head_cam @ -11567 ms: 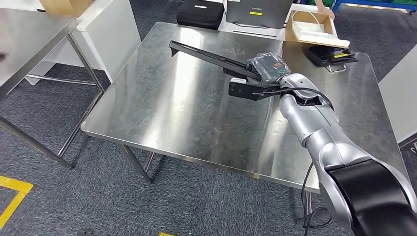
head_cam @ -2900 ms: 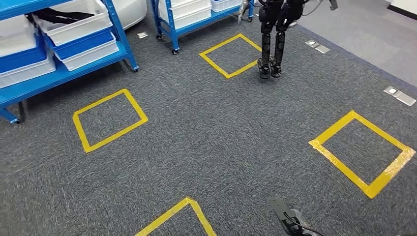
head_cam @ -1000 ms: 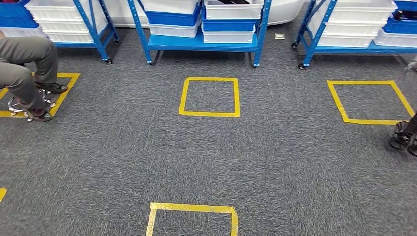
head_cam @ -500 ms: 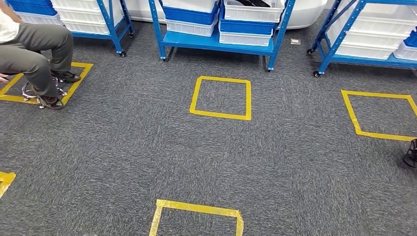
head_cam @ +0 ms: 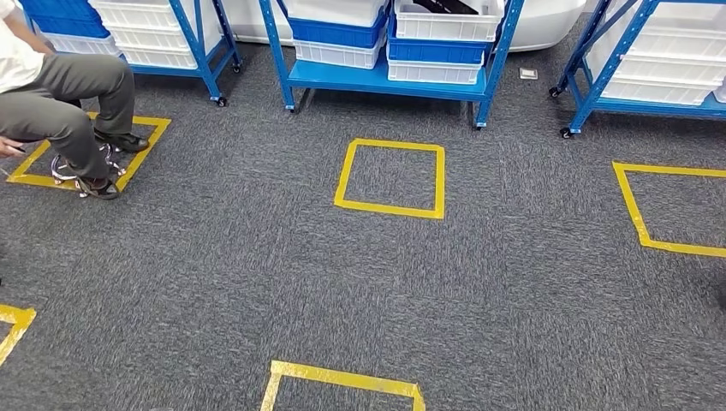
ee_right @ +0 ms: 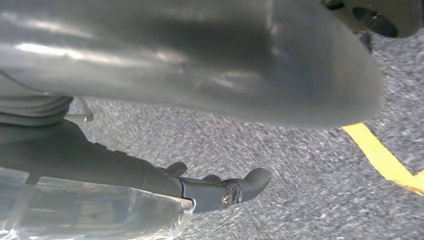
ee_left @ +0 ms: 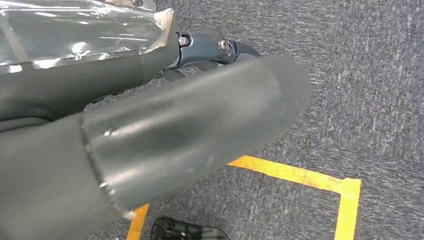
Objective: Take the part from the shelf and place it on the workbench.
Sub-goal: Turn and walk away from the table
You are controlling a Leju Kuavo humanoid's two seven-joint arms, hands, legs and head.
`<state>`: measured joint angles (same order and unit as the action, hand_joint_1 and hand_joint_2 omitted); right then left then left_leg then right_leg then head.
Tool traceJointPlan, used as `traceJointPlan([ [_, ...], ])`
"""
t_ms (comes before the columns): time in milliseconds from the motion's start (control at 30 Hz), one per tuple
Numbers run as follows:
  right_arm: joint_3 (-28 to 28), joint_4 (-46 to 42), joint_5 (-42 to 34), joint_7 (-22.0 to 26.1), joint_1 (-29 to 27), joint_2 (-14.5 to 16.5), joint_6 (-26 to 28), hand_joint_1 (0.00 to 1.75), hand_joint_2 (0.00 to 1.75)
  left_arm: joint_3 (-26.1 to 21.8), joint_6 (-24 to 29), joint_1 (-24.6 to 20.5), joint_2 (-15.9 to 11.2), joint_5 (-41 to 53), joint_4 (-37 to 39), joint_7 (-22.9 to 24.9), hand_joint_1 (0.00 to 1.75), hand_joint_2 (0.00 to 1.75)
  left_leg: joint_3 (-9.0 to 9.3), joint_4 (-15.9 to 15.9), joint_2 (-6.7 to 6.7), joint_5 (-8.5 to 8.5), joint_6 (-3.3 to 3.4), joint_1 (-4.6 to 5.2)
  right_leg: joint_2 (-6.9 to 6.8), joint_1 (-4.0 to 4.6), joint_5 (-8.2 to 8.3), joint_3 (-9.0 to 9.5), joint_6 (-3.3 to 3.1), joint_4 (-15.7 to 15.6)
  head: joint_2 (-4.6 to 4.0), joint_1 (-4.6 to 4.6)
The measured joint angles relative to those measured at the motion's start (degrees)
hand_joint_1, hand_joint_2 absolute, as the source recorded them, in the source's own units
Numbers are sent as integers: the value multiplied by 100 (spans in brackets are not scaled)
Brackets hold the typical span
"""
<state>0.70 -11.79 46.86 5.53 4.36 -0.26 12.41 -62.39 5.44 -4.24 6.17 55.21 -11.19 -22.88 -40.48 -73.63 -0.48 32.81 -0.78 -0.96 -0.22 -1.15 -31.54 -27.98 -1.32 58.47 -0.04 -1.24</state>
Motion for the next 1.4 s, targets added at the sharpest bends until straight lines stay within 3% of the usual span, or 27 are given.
traceJointPlan([
  [67,0,2,0,0,-25,2,0,0,0,-1,0,17,0,0,0,-1,0,0,-353,-60,2,-347,38,11,6,9,-169,176,2,-5,0,-2],
  [133,0,3,1,0,-40,8,0,0,0,-1,0,28,-7,0,0,-2,0,0,-310,612,12,-1002,153,59,10,14,-352,398,12,-49,0,-1],
  [167,0,7,3,-1,-37,19,-1,0,0,1,-1,29,-16,0,1,-2,0,0,-217,934,33,-1215,225,100,6,34,-433,519,30,-98,-1,15],
  [233,0,15,7,-3,-22,42,-7,0,0,5,-1,28,-37,0,-1,1,0,0,-31,1315,72,-1254,357,175,-6,51,-517,742,82,-283,-1,30],
  [333,0,16,17,-8,6,54,-14,0,0,5,-1,26,-50,-2,-4,5,0,0,302,1605,56,-1037,458,191,-29,82,-286,889,291,-217,-1,12],
  [367,0,16,20,-8,15,52,-14,0,0,4,-2,29,-48,-2,-3,7,0,0,453,1724,43,-991,483,181,-21,86,-159,741,345,92,-1,8],
  [433,0,18,20,-9,26,47,-13,0,0,4,-5,31,-39,-1,-2,12,0,0,755,1920,16,-881,507,161,4,78,-107,188,310,897,-1,7],
  [500,0,21,12,-9,8,45,-13,0,0,5,-7,32,-33,0,-2,14,0,0,1042,2036,-17,-716,499,143,14,58,-443,-365,212,1368,0,12],
  [567,-3,24,-7,-9,-28,40,-7,0,0,5,-7,39,-26,-2,-2,18,0,0,1302,2090,-62,-559,464,121,15,35,-859,-682,183,1373,0,14],
  [600,-9,26,-22,-8,-50,38,-2,0,0,5,-7,42,-24,-2,-2,20,0,0,1429,2101,-86,-474,440,110,15,16,-968,-781,206,1248,0,14],
  [633,-22,29,-36,-8,-70,36,3,0,0,5,-7,47,-21,-2,-2,24,0,0,1570,2105,-108,-369,409,97,14,-17,-949,-874,277,1046,0,16],
  [667,-36,38,-49,-7,-95,33,7,0,0,5,-7,57,-20,-2,-2,27,0,0,1721,2105,-125,-238,373,85,8,-67,-710,-967,414,767,0,18],
  [700,-48,57,-58,-7,-125,40,9,0,0,5,-5,72,-30,-3,-3,31,0,0,1864,2086,-142,-84,332,84,-18,-110,-231,-1034,589,486,-1,23],
  [733,-57,75,-62,-6,-140,45,9,0,0,5,-5,90,-38,-3,-3,35,0,0,1983,2066,-151,66,293,88,-54,-131,217,-1055,677,290,-1,22],
  [767,-60,91,-63,-6,-154,51,10,0,0,3,-3,102,-46,-5,-3,39,0,0,2083,2052,-151,200,255,91,-71,-122,582,-1034,681,183,-2,6],
  [800,-64,101,-63,-5,-150,57,11,0,0,2,-1,101,-55,-8,-3,39,0,0,2159,2040,-149,285,222,86,-88,-99,742,-984,592,168,-2,-10],
  [833,-71,98,-63,-4,-118,52,13,0,0,0,-1,76,-49,-8,-2,39,0,0,2165,1967,-143,292,194,67,-81,-80,694,-919,443,186,-1,-31],
  [867,-79,90,-62,-3,-91,44,17,0,0,-1,0,33,-40,-9,-2,39,0,0,2080,1776,-127,210,176,43,-58,-73,663,-857,355,168,-1,-49],
  [900,-87,81,-58,0,-56,32,22,0,0,2,-1,-11,-29,-7,-2,36,0,0,1889,1439,-104,60,162,20,-54,-78,622,-793,289,127,-1,-56],
  [967,-98,67,-44,4,-5,8,30,0,0,10,0,-60,-10,-7,-2,37,0,0,1265,519,-47,-115,137,-6,-38,-75,543,-606,186,2,0,-71],
  [1033,-102,67,-24,6,14,-1,28,0,0,15,2,-37,-7,-10,-2,44,0,0,648,-84,-16,249,98,-16,-18,-71,419,-341,129,-123,0,-77],
  [1100,-103,67,-8,7,4,-1,21,0,0,13,3,-9,-9,-11,-2,50,0,0,245,-112,-3,778,82,-17,9,-72,266,-59,133,-199,0,-77],
  [1133,-103,67,-2,7,-4,2,19,0,0,12,4,-1,-11,-11,-2,51,0,0,132,62,2,840,94,-17,17,-76,181,71,140,-214,0,-78],
  [1167,-103,67,2,7,-10,5,17,0,0,12,6,7,-14,-10,-2,52,0,0,64,325,7,670,115,-15,21,-77,90,187,149,-224,0,-79],
  [1267,-103,64,25,4,19,13,13,0,0,14,16,24,-22,-10,-2,63,0,0,30,1270,32,-669,221,23,50,-41,-177,460,209,-299,0,-97],
  [1300,-104,60,34,2,34,12,10,0,0,13,22,21,-21,-11,-2,67,0,0,52,1463,29,-918,243,30,58,-20,-214,586,244,-311,0,-97],
  [1400,-107,46,47,-3,55,-2,9,0,0,9,43,-4,-12,-9,-2,66,0,0,289,1639,-21,-945,298,44,42,25,-191,857,394,-238,-3,-68],
])
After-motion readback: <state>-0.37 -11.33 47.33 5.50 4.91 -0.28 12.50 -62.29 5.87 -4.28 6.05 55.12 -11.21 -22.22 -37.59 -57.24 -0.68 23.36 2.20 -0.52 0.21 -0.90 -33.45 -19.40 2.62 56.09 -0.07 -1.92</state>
